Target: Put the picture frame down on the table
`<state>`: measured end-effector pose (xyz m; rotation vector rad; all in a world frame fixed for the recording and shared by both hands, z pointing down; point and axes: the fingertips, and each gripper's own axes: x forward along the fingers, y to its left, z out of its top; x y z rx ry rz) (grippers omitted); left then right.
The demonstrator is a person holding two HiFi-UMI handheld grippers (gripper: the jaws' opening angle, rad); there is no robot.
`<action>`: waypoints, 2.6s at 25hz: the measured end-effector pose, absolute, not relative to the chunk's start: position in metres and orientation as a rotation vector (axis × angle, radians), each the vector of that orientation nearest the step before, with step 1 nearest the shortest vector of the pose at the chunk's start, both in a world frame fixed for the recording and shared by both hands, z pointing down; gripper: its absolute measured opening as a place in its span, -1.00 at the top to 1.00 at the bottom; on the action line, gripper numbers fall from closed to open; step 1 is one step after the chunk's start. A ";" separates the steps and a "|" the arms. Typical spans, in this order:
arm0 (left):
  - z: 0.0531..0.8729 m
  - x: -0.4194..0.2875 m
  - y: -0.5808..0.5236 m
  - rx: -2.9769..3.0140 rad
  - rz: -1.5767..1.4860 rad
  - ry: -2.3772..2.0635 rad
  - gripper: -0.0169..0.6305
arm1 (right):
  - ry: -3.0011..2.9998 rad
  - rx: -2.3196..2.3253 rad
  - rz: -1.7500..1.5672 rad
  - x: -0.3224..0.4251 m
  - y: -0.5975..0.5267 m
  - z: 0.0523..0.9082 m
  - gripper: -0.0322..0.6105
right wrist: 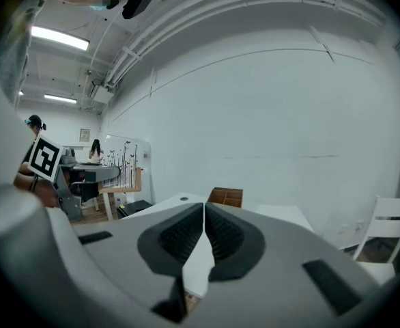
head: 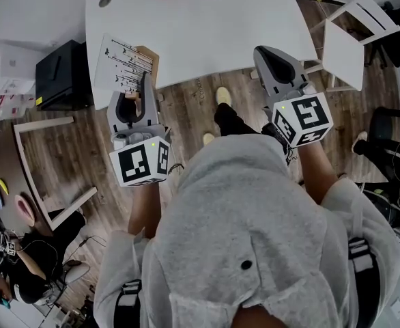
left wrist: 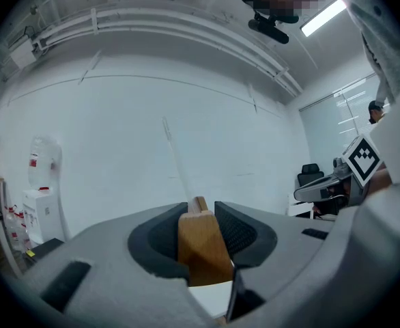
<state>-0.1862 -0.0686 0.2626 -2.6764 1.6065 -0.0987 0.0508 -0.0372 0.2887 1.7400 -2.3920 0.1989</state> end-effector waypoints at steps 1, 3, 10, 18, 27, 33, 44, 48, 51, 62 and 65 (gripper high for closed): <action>0.261 -0.182 -0.078 -2.678 -0.104 1.609 0.54 | -2.392 1.739 0.208 0.054 -0.047 0.288 0.81; 0.259 -0.174 -0.098 -2.682 -0.107 1.614 0.54 | -2.392 1.732 0.224 0.060 -0.067 0.288 0.81; 0.266 -0.169 -0.129 -2.687 -0.099 1.620 0.54 | -2.395 1.718 0.219 0.062 -0.099 0.293 0.81; 0.269 -0.155 -0.160 -2.685 -0.120 1.635 0.54 | -2.411 1.695 0.235 0.074 -0.136 0.295 0.81; 0.264 -0.146 -0.194 -2.665 -0.146 1.649 0.54 | -2.439 1.671 0.249 0.081 -0.174 0.292 0.81; 0.263 -0.141 -0.210 -2.655 -0.161 1.665 0.54 | -2.453 1.654 0.260 0.085 -0.192 0.293 0.81; 0.274 -0.110 -0.240 -2.639 -0.221 1.714 0.54 | -2.488 1.604 0.313 0.112 -0.227 0.305 0.81; 0.279 -0.110 -0.243 -2.625 -0.240 1.742 0.54 | -2.506 1.590 0.326 0.113 -0.234 0.309 0.81; 0.281 -0.107 -0.247 -2.618 -0.251 1.755 0.54 | -2.516 1.575 0.337 0.114 -0.240 0.313 0.81; 0.293 -0.107 -0.258 -2.604 -0.266 1.784 0.54 | -2.510 1.529 0.363 0.112 -0.252 0.329 0.81; 0.301 -0.111 -0.261 -2.609 -0.273 1.791 0.54 | -2.499 1.513 0.355 0.108 -0.254 0.333 0.81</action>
